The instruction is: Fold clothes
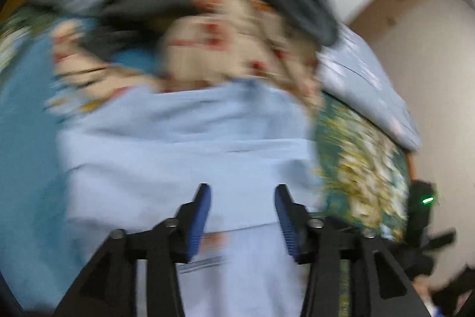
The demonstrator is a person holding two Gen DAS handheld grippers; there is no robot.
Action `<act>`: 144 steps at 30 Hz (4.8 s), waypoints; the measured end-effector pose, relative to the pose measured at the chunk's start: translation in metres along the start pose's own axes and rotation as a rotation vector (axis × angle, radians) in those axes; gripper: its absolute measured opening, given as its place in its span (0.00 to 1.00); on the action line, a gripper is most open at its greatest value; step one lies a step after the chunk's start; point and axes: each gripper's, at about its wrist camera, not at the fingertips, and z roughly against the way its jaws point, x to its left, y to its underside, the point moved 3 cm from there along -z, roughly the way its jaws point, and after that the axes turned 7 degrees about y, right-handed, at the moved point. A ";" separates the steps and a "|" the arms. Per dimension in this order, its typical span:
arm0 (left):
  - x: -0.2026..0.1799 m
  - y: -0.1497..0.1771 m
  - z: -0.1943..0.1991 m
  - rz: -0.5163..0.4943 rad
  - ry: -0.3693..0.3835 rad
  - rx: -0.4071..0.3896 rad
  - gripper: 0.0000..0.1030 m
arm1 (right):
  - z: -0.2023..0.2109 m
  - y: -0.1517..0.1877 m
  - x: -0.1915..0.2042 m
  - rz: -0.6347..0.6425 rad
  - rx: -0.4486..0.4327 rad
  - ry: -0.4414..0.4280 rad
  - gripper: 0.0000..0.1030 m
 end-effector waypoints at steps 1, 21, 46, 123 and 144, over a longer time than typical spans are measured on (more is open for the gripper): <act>0.022 0.006 0.006 0.020 -0.072 -0.010 0.49 | 0.000 -0.002 0.001 -0.003 -0.001 -0.005 0.25; 0.162 0.054 -0.002 0.484 -0.214 0.039 0.49 | -0.047 -0.047 0.040 -0.012 0.033 0.056 0.23; 0.174 0.072 0.030 0.603 -0.116 -0.034 0.49 | -0.008 -0.064 0.013 -0.044 -0.052 0.092 0.44; 0.137 0.035 0.044 0.365 0.113 -0.124 0.10 | 0.079 0.005 -0.010 -0.139 -0.079 -0.224 0.05; 0.099 0.110 -0.019 0.351 -0.100 0.436 0.57 | 0.030 -0.026 -0.019 -0.130 -0.078 -0.020 0.06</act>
